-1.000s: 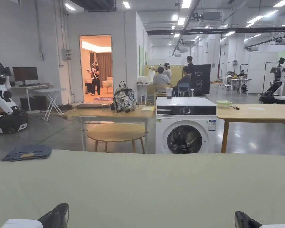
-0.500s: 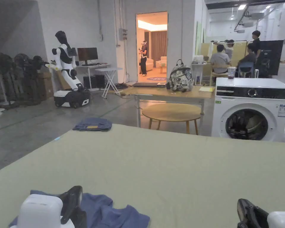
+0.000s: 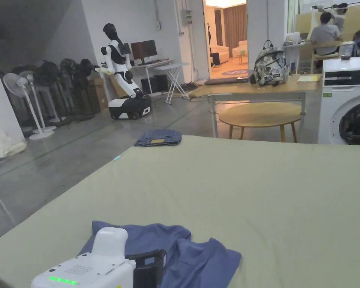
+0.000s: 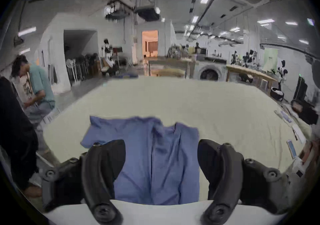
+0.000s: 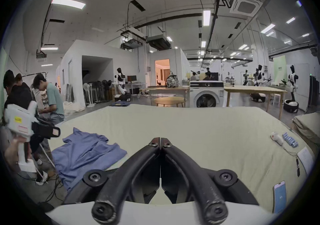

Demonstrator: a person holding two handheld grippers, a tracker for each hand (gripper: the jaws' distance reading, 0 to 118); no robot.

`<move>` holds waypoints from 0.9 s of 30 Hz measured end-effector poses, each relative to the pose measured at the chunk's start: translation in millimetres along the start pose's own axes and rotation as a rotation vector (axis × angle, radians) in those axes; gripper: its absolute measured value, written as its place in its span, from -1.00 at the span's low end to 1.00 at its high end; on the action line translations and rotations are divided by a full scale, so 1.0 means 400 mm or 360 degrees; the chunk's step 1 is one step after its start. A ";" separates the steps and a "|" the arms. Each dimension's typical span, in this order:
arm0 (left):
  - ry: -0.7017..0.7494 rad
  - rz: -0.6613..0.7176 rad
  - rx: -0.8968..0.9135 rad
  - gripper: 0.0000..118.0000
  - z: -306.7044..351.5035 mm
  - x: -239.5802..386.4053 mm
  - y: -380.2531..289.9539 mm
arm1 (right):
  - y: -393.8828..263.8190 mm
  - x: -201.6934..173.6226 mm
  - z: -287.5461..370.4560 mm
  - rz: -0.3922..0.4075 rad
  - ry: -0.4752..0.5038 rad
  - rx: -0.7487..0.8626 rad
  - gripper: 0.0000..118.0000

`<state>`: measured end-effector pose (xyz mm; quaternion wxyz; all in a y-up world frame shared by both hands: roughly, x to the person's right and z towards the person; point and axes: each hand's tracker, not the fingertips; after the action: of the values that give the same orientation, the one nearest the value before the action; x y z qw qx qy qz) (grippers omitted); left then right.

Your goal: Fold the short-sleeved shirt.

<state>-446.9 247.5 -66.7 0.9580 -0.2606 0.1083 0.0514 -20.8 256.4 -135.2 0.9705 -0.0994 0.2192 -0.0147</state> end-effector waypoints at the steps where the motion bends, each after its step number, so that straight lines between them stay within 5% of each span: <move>1: -0.0055 0.0025 -0.0099 0.48 -0.064 -0.022 -0.009 | -0.008 0.008 -0.002 -0.0011 -0.0019 -0.0021 -1.00; 7: -0.0138 -0.0121 -0.0577 0.39 -0.410 -0.039 -0.110 | -0.044 0.058 -0.026 -0.0017 -0.0097 -0.0144 -1.00; 9: -0.0064 -0.0117 -0.0722 0.07 -0.485 -0.044 -0.134 | -0.055 0.073 -0.030 -0.0011 -0.0121 -0.0175 -1.00; 11: -0.0125 -0.0007 -0.0607 0.01 -0.472 -0.061 -0.130 | -0.063 0.087 -0.029 -0.0029 -0.0136 -0.0196 -1.00; 12: -0.0100 0.0045 -0.0660 -0.15 -0.464 -0.063 -0.115 | -0.066 0.093 -0.027 -0.0043 -0.0140 -0.0206 -1.00; 14: -0.0119 0.0005 -0.0670 -0.84 -0.466 -0.068 -0.108 | -0.074 0.103 -0.022 -0.0093 -0.0136 -0.0209 -1.00; 15: -0.0111 0.0042 -0.0681 -0.94 -0.454 -0.080 -0.113 | -0.074 0.107 -0.022 -0.0117 -0.0128 -0.0216 -1.00; 18: -0.0177 0.0291 -0.0694 -0.94 -0.452 -0.110 -0.098 | -0.063 0.112 -0.003 -0.0134 -0.0111 -0.0200 -1.00; 21: -0.0398 0.0860 -0.0391 -0.95 -0.357 -0.210 -0.008 | -0.047 0.125 0.012 -0.0199 -0.0084 -0.0141 -1.00; 23: -0.0132 0.0701 -0.0246 -0.95 -0.266 -0.221 0.100 | -0.044 0.137 0.016 -0.0215 -0.0064 -0.0133 -1.00; 27: 0.0013 0.0400 -0.0070 -0.95 -0.171 -0.258 0.371 | -0.050 0.155 0.035 -0.0204 -0.0111 -0.0112 -1.00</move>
<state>-582.7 335.8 -172.5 0.9375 -0.2662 0.1429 0.1725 41.7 234.9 -145.0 0.9705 -0.1476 0.1788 -0.0657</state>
